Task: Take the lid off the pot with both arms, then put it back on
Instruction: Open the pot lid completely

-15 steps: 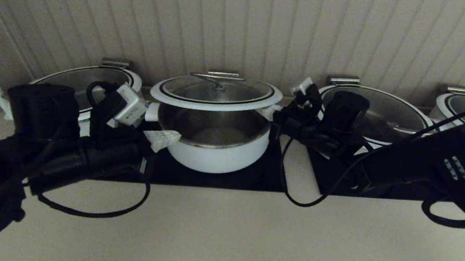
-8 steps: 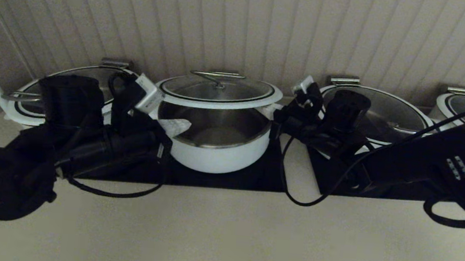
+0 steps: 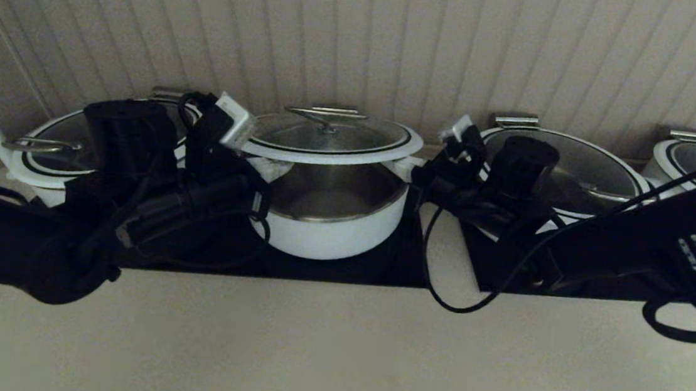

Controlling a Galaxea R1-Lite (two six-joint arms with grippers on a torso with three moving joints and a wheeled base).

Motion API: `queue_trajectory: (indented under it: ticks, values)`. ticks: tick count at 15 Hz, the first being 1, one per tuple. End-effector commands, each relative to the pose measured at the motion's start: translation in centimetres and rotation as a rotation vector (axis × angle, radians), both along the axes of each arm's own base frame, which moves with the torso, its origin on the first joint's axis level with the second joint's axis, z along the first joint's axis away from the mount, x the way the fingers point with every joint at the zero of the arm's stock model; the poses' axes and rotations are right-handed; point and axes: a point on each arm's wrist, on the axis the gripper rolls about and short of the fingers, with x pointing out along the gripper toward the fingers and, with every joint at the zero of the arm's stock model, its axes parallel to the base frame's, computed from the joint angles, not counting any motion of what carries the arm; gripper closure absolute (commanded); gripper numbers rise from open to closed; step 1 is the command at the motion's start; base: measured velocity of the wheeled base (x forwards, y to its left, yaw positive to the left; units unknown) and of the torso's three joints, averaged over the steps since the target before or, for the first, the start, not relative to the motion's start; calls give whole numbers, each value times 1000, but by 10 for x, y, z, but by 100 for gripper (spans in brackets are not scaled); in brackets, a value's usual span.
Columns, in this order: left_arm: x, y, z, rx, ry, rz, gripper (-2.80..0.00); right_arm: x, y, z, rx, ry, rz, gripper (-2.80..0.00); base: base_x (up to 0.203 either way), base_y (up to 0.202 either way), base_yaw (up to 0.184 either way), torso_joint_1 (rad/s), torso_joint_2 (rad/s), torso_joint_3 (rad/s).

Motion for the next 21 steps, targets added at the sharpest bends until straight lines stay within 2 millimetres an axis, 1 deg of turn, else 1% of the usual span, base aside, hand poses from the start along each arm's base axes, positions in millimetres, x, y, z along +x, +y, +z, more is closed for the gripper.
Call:
queue_trajectory:
  ticks: [1, 4, 6, 9, 10, 14, 16, 18, 19, 21]
  values:
    - [3, -1, -1, 0, -4, -2, 0, -10, -5, 1, -9, 13, 4, 0, 0, 0, 0, 0, 0, 0]
    - [4, -2, -1, 0, -4, -3, 0, -25, -16, 2, -24, 43, -6, 0, 0, 0, 0, 0, 0, 0]
    - [4, -1, 0, -1, -5, -1, 0, -39, -27, 4, -32, 62, -14, 0, 0, 0, 0, 0, 0, 0]
    - [3, -1, 1, -2, -10, -1, 0, -65, -50, 9, -45, 92, -43, 0, 0, 0, 0, 0, 0, 0]
    - [3, -1, 1, -2, -10, -1, 0, -73, -59, 13, -44, 91, -56, 0, 0, 0, 0, 0, 0, 0]
    - [1, 0, 3, -4, -16, -1, 0, -107, -95, 40, -22, 53, -130, 0, 0, 0, 0, 0, 0, 0]
    - [0, 0, 5, -6, -20, -1, 0, -125, -121, 51, -11, 49, -235, 0, 0, 0, 0, 0, 0, 0]
    - [0, 0, 5, -6, -21, -1, 0, -148, -151, 54, -7, 80, -404, 0, 0, 0, 0, 0, 0, 0]
    - [0, 0, 6, -6, -24, -1, 0, -162, -165, 50, -11, 105, -486, 0, 0, 0, 0, 0, 0, 0]
    - [-1, 1, 7, -7, -27, -1, 0, -195, -186, 33, -21, 155, -600, 0, 0, 0, 0, 0, 0, 0]
